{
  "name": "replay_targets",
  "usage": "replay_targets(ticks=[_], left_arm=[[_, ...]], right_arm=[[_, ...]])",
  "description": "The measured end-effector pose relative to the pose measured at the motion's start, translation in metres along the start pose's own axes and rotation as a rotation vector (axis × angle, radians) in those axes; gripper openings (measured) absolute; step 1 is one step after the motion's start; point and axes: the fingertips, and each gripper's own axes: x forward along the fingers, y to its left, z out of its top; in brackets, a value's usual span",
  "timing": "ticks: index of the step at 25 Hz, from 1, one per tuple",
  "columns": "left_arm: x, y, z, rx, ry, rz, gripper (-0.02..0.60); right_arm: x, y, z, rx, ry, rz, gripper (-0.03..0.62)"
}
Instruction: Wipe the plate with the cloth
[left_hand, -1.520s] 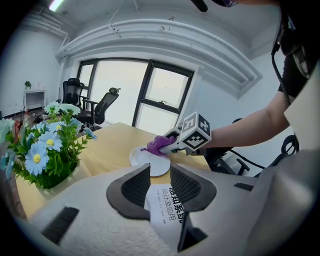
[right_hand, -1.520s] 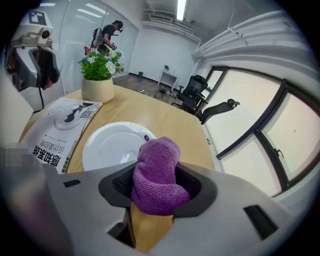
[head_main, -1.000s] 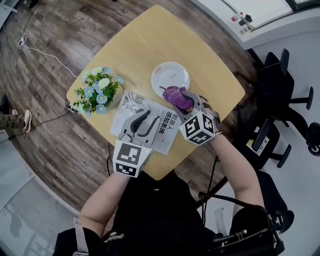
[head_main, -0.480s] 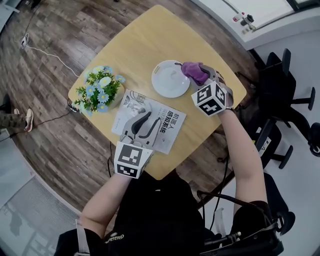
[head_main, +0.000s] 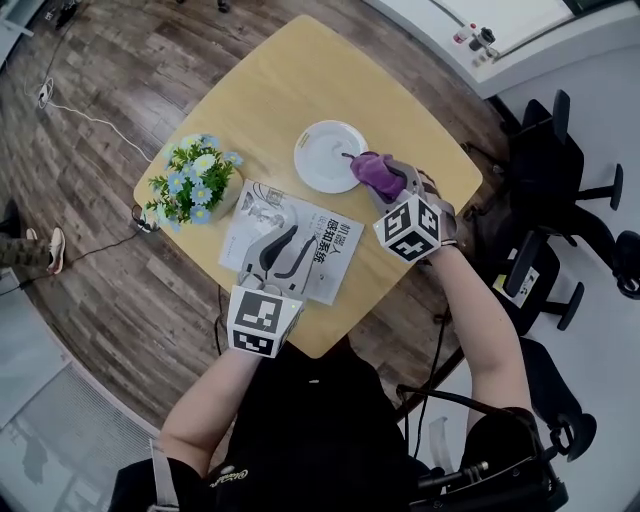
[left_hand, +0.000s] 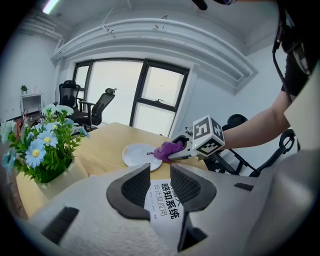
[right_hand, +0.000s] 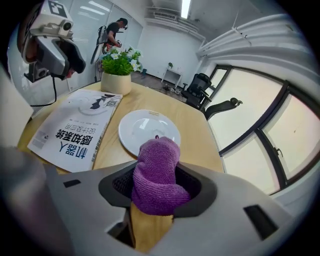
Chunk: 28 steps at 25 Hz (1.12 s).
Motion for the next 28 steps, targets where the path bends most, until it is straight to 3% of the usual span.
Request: replay_targets(ticks=[5,9,16,21,28], left_arm=[[-0.012,-0.009,0.001,0.014,-0.004,-0.004,0.129],[-0.030,-0.014,0.007,0.027,-0.017,0.008,0.129],[-0.070,-0.014,0.061,0.071,-0.123,0.046,0.129],[-0.106,-0.023,0.121,0.142,-0.247,0.071,0.129],[-0.132,-0.045,0.165,0.206,-0.345,0.073,0.129]], right_arm=[[-0.013,0.038,0.008,-0.004,-0.020,0.054,0.179],[-0.038,0.048,0.031,0.081,-0.096,0.056,0.179],[-0.145,0.033,0.109,0.403,-0.408,0.006,0.179],[-0.236,0.025,0.146,0.498,-0.613,-0.085,0.179],[-0.304,0.033,0.155,0.593,-0.775,-0.170,0.179]])
